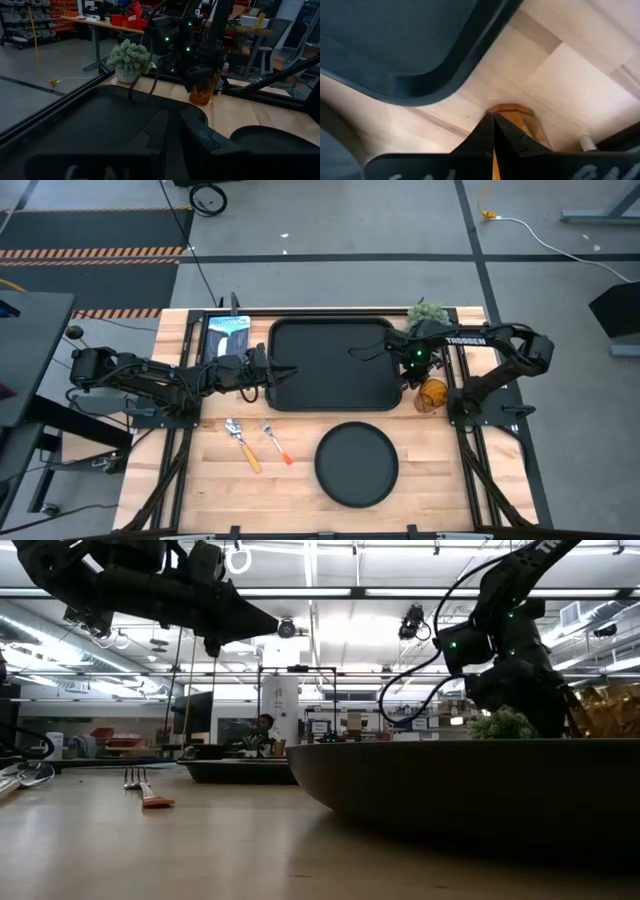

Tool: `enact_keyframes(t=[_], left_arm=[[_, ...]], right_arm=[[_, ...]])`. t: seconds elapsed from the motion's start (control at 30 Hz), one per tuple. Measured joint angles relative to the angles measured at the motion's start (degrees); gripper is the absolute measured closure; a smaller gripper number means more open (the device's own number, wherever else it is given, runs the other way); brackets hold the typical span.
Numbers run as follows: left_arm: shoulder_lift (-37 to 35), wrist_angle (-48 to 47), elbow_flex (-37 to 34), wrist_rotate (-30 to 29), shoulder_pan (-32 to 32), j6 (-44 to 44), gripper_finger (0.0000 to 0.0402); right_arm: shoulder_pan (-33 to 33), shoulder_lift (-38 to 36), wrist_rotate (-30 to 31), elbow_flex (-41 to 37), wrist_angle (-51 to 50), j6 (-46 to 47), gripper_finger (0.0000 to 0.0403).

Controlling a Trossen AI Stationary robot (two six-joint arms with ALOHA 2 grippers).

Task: Pick and place plate/cup/fork/spoon on tray
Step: Put the orange cup on the top right of the black tray

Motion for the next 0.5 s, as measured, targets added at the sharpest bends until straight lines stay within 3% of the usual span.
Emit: enact_keyframes(t=[0.27, 0.5], left_arm=[[0.0, 1.2, 0.0, 0.0, 0.0, 0.0, 0.0349], [0.0, 1.3, 0.0, 0.0, 0.0, 0.1, 0.0349]], right_arm=[[-3.9, -3.9, 11.6, 0.0, -4.9, -0.1, 0.0395], [-11.3, -6.2, 13.2, -0.8, -10.4, 1.4, 0.0396]])
